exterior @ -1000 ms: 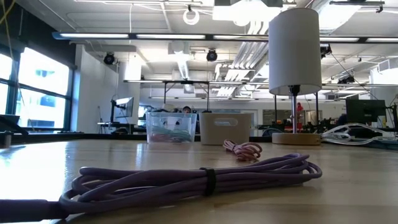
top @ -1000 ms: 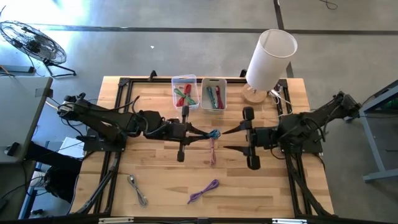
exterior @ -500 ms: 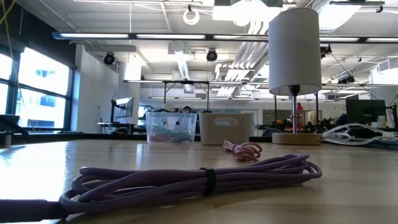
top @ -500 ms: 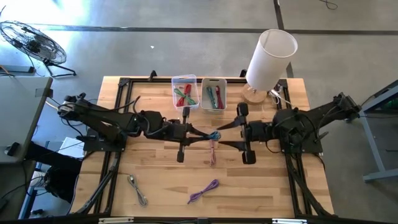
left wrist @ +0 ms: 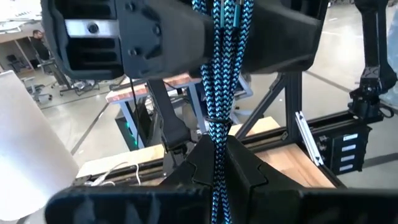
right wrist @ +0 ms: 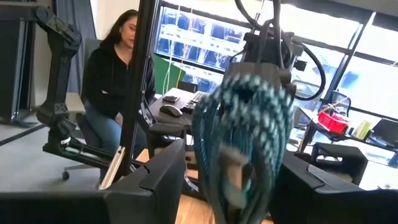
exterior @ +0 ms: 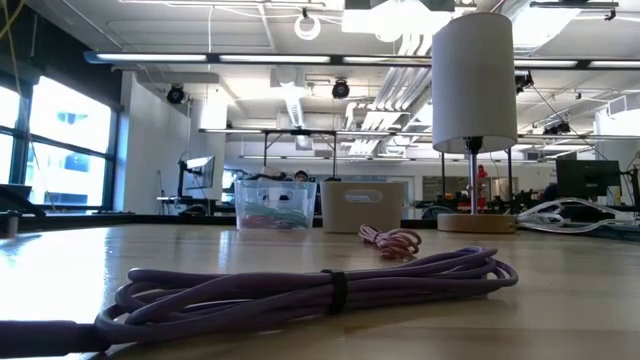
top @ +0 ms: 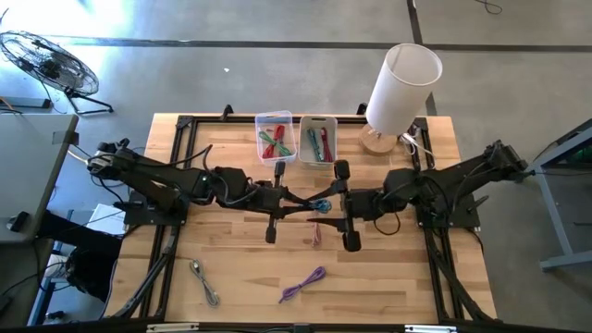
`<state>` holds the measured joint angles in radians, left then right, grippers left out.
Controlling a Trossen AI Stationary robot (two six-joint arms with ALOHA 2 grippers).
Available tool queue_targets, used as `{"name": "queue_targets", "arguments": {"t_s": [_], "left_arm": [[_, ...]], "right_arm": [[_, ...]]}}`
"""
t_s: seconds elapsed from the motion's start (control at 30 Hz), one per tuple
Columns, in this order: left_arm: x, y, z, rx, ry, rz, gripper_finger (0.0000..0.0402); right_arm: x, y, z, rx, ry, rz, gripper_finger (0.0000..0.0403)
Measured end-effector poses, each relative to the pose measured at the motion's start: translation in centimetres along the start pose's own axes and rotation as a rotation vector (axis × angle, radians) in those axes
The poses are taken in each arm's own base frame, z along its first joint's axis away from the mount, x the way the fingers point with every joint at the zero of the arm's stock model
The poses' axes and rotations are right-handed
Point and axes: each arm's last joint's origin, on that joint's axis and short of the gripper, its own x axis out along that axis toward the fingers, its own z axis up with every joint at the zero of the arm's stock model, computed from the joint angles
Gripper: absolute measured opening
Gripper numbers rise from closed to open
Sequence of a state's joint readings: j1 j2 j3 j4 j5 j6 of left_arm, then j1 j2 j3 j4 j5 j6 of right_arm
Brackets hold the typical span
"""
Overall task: Pick & Place USB Port
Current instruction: Put the blue cable into the gray bin
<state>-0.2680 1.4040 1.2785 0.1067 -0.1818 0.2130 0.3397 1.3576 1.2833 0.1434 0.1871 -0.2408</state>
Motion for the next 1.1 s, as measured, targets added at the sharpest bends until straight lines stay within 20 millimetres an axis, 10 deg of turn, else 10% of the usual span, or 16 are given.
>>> {"name": "queue_targets", "arguments": {"t_s": [0.4, 0.7, 1.1], "left_arm": [[0.0, -0.1, 0.0, 0.018, 0.0, -0.018, 0.001], [0.0, 0.0, -0.1, 0.043, 0.007, -0.011, 0.001], [-1.9, 0.5, 0.4, 0.042, 0.077, 0.031, 0.0073]], "right_arm": [[0.0, -0.1, -0.2, -0.004, 0.05, -0.05, 0.017], [-0.1, -0.1, -0.8, -0.005, 0.119, -0.102, 0.0025], [-1.3, -0.9, -0.5, 0.016, 0.171, -0.22, 0.0023]]}}
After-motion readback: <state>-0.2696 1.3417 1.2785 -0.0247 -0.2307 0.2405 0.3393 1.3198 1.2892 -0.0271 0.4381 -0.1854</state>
